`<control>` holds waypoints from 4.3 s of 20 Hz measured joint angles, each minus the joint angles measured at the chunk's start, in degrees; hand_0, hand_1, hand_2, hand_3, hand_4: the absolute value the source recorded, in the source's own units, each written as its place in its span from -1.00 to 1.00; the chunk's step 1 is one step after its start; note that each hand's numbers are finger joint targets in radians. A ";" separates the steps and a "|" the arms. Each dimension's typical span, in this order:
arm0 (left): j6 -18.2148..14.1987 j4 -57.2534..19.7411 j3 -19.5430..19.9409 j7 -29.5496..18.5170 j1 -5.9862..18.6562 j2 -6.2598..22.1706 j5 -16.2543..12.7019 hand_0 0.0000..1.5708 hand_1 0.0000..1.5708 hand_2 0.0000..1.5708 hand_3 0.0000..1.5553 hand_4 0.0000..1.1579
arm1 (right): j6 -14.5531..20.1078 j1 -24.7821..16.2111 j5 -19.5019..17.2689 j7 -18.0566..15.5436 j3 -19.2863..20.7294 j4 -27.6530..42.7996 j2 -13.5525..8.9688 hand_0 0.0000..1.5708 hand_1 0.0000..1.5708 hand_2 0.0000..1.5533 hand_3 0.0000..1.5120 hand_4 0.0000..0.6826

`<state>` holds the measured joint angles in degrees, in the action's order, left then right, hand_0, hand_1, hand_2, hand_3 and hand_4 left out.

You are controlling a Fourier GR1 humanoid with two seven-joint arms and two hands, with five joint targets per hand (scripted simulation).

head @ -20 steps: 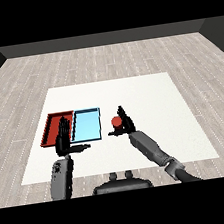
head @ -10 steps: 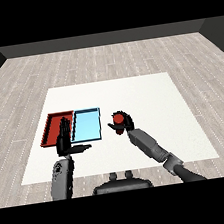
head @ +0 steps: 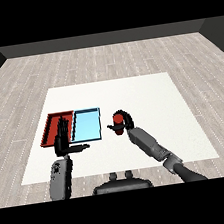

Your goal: Pick the red can and put it in the red box

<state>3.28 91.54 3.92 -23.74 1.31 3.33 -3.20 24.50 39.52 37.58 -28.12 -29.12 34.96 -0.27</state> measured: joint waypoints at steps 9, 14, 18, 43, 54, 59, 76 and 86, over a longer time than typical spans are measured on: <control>-0.58 -1.48 -0.06 -0.42 1.56 0.13 1.00 -1.00 -1.00 -1.00 -1.00 -1.00 | 2.01 -1.97 -4.24 2.30 1.09 6.14 -1.11 1.00 1.00 0.90 0.86 0.77; -0.65 -0.35 -1.91 -0.77 0.34 -0.88 1.91 -1.00 -1.00 -1.00 -1.00 -1.00 | 4.07 -3.97 -7.80 4.97 2.27 14.77 -3.76 1.00 1.00 0.89 0.85 0.76; -0.23 0.57 -2.88 -0.22 -0.16 -0.65 2.65 -1.00 -1.00 -1.00 -1.00 -1.00 | 5.23 -5.93 -10.89 7.88 2.72 22.72 -7.20 1.00 1.00 0.89 0.85 0.79; -2.83 2.18 -19.89 13.23 6.52 -3.30 0.83 -1.00 -1.00 -1.00 -1.00 -1.00 | 8.94 -14.95 -28.40 18.98 5.62 55.27 -6.78 1.00 1.00 0.91 0.88 0.85; -8.26 -4.92 -26.84 14.47 10.79 -3.32 -2.73 -1.00 -1.00 -1.00 -1.00 -1.00 | 5.20 -14.98 -34.30 19.48 8.21 55.42 -2.09 1.00 1.00 0.90 0.87 0.90; -9.88 -6.82 -29.44 15.33 12.01 -3.32 -5.35 -1.00 -1.00 -1.00 -1.00 -1.00 | 2.38 -16.49 -35.23 18.85 9.33 55.72 -1.07 1.00 1.00 0.91 0.87 0.90; -13.29 -12.65 -33.44 12.86 17.69 -2.86 -12.19 -1.00 -1.00 -1.00 -1.00 -1.00 | 5.72 -14.24 -35.48 19.51 3.67 56.24 -0.18 1.00 1.00 0.91 0.87 0.93; -19.34 -15.57 -34.44 10.03 20.70 -2.09 -14.84 -0.14 -0.14 0.25 0.20 0.67 | 7.55 -12.92 -34.18 18.39 0.83 55.40 -0.59 1.00 1.00 0.90 0.86 0.88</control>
<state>-16.06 75.98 -30.52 -13.71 22.01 1.24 -18.03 32.05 26.60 3.40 -9.73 -28.29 90.36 -0.85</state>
